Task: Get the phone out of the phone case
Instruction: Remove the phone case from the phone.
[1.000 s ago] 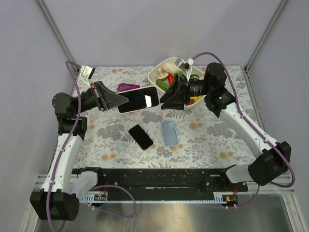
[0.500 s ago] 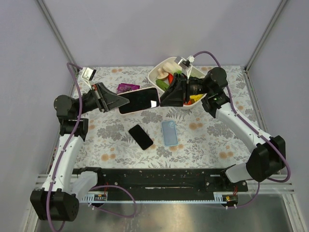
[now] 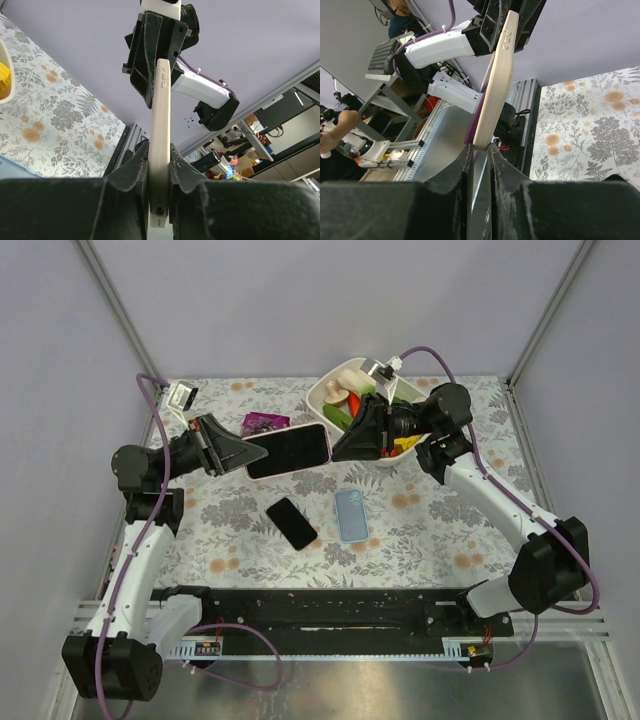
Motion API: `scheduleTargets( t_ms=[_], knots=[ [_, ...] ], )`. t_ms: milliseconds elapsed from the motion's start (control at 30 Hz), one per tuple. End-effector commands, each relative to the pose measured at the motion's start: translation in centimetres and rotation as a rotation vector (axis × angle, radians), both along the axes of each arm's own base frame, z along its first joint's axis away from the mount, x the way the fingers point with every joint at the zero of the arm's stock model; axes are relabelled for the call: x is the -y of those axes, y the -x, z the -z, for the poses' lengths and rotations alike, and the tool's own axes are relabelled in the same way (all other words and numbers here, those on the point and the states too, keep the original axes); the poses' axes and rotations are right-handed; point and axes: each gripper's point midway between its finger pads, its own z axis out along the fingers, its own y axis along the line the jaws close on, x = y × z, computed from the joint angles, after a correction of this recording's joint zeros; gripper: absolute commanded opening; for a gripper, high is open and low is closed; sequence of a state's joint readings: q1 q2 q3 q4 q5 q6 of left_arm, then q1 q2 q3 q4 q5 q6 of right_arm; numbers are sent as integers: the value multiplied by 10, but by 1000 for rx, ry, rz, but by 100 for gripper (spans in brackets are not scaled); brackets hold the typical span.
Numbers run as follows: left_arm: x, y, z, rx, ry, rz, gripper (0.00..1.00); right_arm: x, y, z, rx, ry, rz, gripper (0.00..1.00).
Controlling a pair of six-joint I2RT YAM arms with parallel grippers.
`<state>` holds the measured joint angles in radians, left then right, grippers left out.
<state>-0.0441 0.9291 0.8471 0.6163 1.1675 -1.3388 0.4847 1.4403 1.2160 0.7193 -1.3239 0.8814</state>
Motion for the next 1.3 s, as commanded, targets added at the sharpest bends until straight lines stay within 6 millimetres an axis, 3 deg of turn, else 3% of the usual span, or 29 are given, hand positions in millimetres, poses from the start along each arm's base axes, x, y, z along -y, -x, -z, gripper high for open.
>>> scheduleTargets(
  t_ms=[0, 300, 500, 633, 900, 1067, 1200, 1267],
  knots=[
    [9, 13, -5, 116, -3, 12, 0, -7, 8, -10, 32, -40, -18, 16],
    [20, 23, 0, 184, -50, 61, 0, -15, 5, -4, 7, -10, 0, 13],
    [24, 28, 0, 193, -50, 95, 0, -28, 2, 16, 13, 74, 37, 12],
    [25, 28, -2, 167, -33, 99, 0, -31, 14, 11, 60, 34, -21, 12],
    [26, 4, 26, 51, -58, 35, 0, -27, 48, -25, 111, -65, -202, 11],
    [26, 2, 31, 24, -60, 32, 0, -30, 54, -25, 125, -64, -236, 12],
    [27, 5, 31, 40, -72, 43, 0, -39, 42, -21, 59, -33, -209, 12],
    [27, 8, 32, 58, -94, 42, 0, -46, 25, -11, 1, 13, -127, 13]
  ],
)
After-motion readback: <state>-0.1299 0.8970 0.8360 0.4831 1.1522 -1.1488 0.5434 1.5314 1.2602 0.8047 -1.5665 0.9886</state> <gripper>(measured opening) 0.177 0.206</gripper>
